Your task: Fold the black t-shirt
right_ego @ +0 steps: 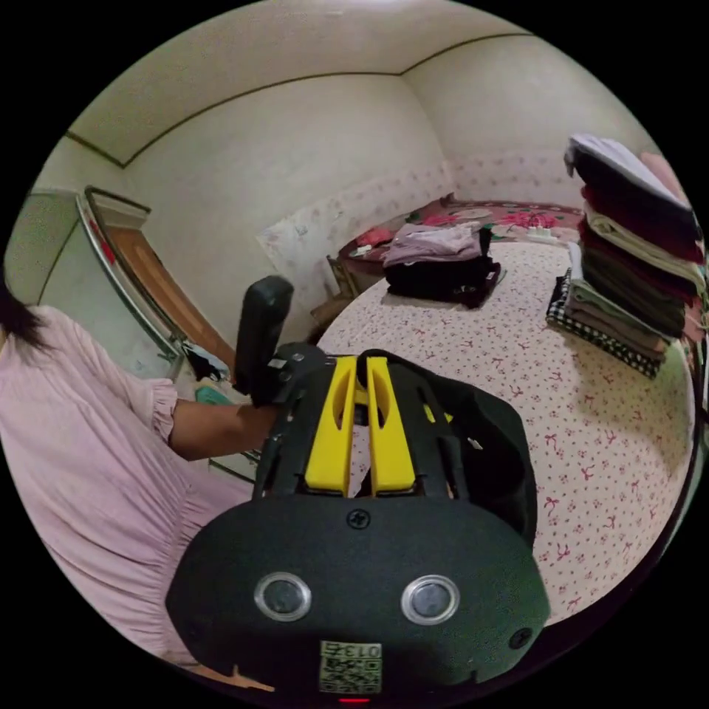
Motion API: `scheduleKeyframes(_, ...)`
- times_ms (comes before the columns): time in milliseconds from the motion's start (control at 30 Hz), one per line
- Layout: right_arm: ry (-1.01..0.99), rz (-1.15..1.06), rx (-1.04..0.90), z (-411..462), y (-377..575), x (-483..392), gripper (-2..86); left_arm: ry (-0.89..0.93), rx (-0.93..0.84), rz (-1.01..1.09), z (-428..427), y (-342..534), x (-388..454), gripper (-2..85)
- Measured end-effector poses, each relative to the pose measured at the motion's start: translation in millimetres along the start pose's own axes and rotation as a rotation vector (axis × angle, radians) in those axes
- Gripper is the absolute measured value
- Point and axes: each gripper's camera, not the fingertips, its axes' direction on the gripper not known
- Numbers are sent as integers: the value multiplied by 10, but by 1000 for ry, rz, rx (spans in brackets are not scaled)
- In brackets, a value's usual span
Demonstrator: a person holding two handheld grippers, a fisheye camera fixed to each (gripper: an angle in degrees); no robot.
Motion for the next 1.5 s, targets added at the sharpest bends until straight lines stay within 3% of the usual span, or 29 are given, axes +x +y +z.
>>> scheduleKeyframes(100, 72, 2, 55, 36, 67, -182, 27, 25, 12, -122, -183, 146, -389, 39)
scheduleKeyframes(233, 215, 112, 60, -73, 423, -5, 42, -95, -13, -253, -519, 599, -865, 42)
scheduleKeyframes(300, 306, 172, -14, -8, 662, 151, 58, -13, -220, -167, -432, 832, -891, 54)
scheduleKeyframes(367, 355, 248, -136, 175, 983, 382, 78, -77, -309, -94, -408, 1010, -775, 66)
scheduleKeyframes(500, 363, 307, -264, 474, 1307, 616, 104, -132, -136, -333, -812, 1296, -855, 101)
scheduleKeyframes(633, 381, 407, -293, 767, 1508, 842, 121, -275, -62, -258, -1003, 1246, -622, 130)
scheduleKeyframes(733, 267, 473, -297, 1002, 1579, 1005, 77, -294, -150, -112, -809, 1061, -453, 146)
scheduleKeyframes(800, 167, 480, -301, 1095, 1544, 1019, 46, -162, -299, -83, -449, 988, -488, 146)
scheduleKeyframes(867, 86, 460, -230, 1027, 1449, 959, 35, -131, -435, -101, -139, 1045, -568, 138)
scheduleKeyframes(933, -40, 408, -17, 696, 1293, 835, 27, -146, -462, -133, -59, 1099, -606, 107)
scheduleKeyframes(1000, -96, 360, 110, 380, 1148, 734, 24, -131, -399, -82, -260, 1089, -531, 45)
scheduleKeyframes(1200, -183, 70, 393, -509, 554, 71, 20, 161, 11, 6, -1460, 918, -234, 17)
scheduleKeyframes(1367, -181, -232, 613, -966, -61, -748, 23, 191, 279, 94, -2495, 830, 25, 15)
scheduleKeyframes(1500, -135, -312, 643, -701, -539, -1106, 34, 60, 369, 44, -3003, 941, -57, 15)
